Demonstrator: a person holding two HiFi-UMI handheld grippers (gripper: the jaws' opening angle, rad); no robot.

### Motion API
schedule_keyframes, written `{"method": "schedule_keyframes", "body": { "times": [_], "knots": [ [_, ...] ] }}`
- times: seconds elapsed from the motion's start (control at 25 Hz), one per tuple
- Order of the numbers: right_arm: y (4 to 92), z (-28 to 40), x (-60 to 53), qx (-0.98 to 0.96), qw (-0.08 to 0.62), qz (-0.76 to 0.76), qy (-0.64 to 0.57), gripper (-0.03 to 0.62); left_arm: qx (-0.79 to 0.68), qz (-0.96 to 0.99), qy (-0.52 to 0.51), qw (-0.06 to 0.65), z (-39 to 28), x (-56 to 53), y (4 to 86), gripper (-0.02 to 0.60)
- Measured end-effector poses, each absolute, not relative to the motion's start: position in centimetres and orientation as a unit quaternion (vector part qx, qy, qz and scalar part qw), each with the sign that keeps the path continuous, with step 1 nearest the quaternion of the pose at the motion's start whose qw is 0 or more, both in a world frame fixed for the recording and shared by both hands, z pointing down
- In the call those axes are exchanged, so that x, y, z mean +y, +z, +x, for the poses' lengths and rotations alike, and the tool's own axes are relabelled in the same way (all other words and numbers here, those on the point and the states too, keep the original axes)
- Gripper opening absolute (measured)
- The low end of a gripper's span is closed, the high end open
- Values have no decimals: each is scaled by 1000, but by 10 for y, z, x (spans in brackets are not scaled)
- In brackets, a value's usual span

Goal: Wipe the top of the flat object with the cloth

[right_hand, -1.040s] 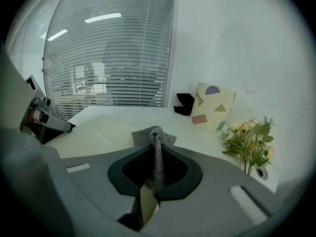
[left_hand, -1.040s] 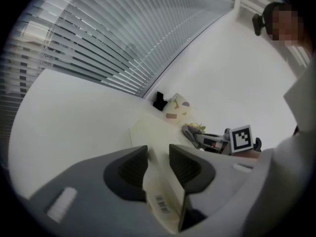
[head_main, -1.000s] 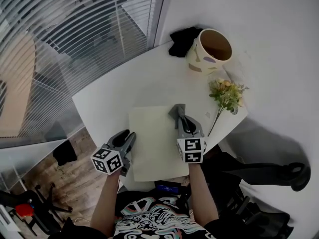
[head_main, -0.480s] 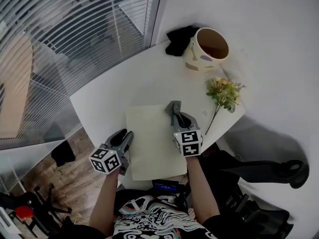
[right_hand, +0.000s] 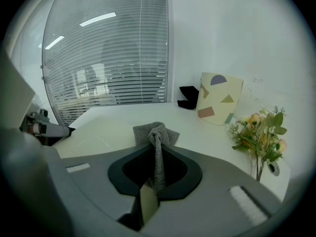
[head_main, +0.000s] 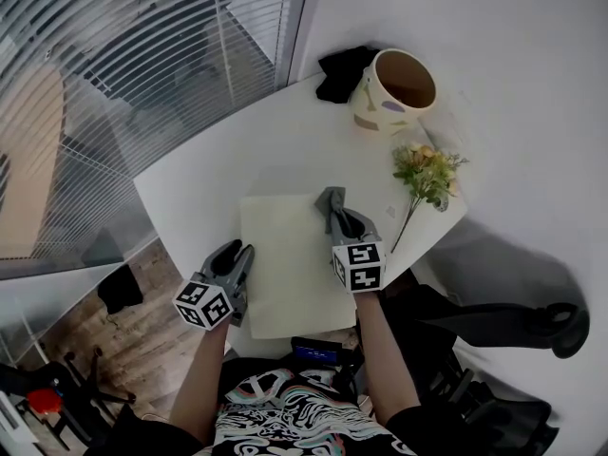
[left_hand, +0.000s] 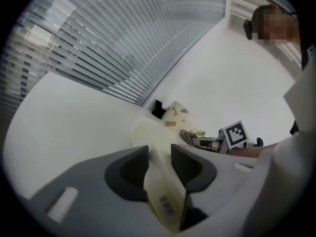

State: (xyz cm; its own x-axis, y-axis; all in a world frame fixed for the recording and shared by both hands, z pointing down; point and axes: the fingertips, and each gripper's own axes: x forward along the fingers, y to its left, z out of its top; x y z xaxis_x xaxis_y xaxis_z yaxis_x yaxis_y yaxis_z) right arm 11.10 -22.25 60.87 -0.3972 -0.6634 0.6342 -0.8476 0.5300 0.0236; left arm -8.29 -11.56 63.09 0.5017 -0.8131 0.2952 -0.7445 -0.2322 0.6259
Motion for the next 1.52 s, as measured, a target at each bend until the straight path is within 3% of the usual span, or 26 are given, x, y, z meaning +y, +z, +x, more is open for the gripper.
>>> {"method": "schedule_keyframes", "body": {
  "times": [0.28, 1.52],
  "knots": [
    [608, 110, -219, -823, 305, 456, 148, 17, -506, 794, -35, 334, -83, -114, 628, 170],
    [610, 111, -195, -821, 326, 451, 133, 17, -509, 794, -40, 329, -85, -113, 627, 170]
  ]
}}
